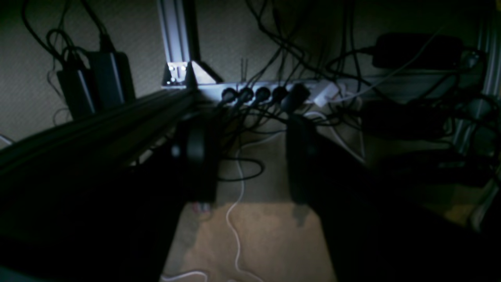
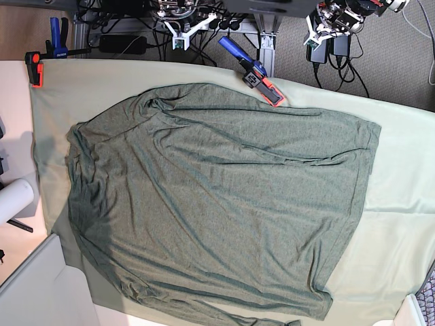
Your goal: Fold the T-shirt properly
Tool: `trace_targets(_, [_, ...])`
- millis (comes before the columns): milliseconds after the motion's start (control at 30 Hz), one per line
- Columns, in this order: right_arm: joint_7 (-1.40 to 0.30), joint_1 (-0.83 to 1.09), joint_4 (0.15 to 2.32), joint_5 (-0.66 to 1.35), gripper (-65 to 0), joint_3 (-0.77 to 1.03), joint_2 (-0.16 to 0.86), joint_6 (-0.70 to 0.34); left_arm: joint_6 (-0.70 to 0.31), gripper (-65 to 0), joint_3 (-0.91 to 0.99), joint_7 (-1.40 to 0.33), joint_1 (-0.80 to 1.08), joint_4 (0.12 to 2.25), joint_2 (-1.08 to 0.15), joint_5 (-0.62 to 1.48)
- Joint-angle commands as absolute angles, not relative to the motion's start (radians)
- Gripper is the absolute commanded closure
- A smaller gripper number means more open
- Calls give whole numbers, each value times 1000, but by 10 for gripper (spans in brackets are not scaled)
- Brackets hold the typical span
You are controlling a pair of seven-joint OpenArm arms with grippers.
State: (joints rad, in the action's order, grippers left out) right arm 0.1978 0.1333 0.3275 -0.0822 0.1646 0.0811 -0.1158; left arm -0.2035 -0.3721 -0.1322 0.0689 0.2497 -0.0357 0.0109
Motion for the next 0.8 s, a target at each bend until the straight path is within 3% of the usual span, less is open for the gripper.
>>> trace_targets(0, [210,145,334,-79,-278,169,98,-121,-228,-255,-374,-139,76,256,-39,11])
trace_targets(100, [210,171,342,-80,-278,169,125,-143,-287,-253,-373,-119,99,284,-56,45])
trace_targets(267, [210,253,408,-128,-278,168,172,-291,-387,-234,-348,-55,214,474,-113,93])
trace_targets(533, [210,436,624,-30,-278,168,252,-306,-546,-235,-204,-49,435,879,-166,152])
trace_targets(767, [210,594,821,20,-278,168,301,-348,-645,-235,-102,-48,561,1101,-167,252])
